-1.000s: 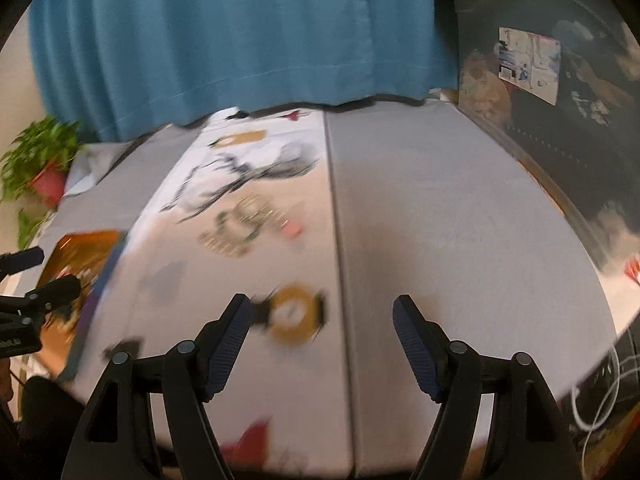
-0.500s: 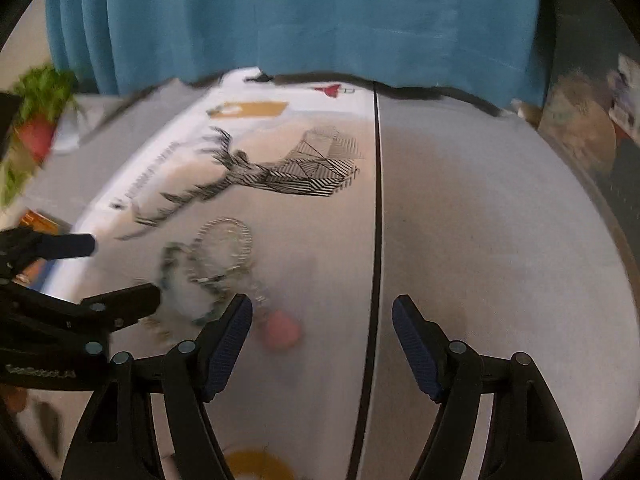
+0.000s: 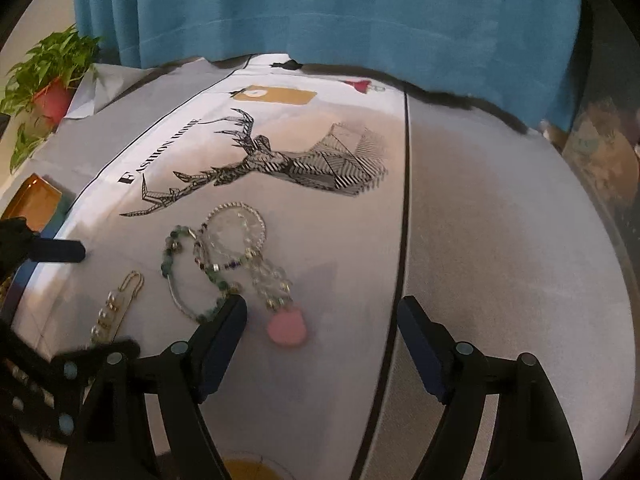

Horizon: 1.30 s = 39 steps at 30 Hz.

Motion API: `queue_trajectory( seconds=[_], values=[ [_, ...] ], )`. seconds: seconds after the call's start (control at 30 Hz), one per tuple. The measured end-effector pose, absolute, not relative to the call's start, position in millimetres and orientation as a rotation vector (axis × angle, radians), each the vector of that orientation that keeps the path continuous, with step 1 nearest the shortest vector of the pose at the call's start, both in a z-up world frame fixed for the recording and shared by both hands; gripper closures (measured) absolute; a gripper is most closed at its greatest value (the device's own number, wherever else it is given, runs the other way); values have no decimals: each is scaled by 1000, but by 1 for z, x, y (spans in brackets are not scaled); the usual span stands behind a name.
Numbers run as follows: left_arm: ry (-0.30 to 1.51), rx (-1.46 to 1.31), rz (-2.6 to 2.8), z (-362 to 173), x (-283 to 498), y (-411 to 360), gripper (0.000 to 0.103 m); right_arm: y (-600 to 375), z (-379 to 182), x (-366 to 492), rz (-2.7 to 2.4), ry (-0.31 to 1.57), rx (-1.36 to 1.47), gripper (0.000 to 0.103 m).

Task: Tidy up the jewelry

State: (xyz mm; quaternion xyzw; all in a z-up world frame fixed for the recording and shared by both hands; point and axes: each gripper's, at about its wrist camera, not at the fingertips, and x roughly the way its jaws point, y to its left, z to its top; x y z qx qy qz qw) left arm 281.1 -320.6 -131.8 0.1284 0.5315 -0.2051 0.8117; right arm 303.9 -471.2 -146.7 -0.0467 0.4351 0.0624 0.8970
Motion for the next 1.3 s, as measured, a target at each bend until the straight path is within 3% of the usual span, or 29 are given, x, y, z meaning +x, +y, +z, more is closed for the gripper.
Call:
queue_trajectory(
  seconds=[0.03, 0.07, 0.1, 0.13, 0.17, 0.33, 0.67, 0.9, 1.3],
  values=[
    [1142, 277, -446, -131, 281, -322, 11, -469, -147, 306, 141, 895, -103, 26],
    [1142, 282, -458, -129, 279, -325, 24, -467, -147, 307, 164, 892, -97, 34],
    [1132, 290, -475, -125, 277, -327, 51, -468, -146, 307, 190, 894, -74, 61],
    [1124, 302, -511, -121, 274, -330, 68, -467, -144, 305, 189, 895, -62, 83],
    [1134, 301, -544, -119, 273, -332, 95, -466, -144, 304, 171, 905, -75, 95],
    [1173, 233, -578, -111, 264, -324, 94, -488, -140, 280, 37, 986, 31, 95],
    [1031, 129, -611, -39, 199, -264, 94, -511, -70, 194, -76, 861, 53, 95],
    [914, 89, -608, 14, 134, -216, 94, -473, -21, 131, -59, 762, 37, 95],
    [831, -4, -586, 32, 22, -127, 94, -369, 3, 8, 86, 726, 8, 95]
  ],
)
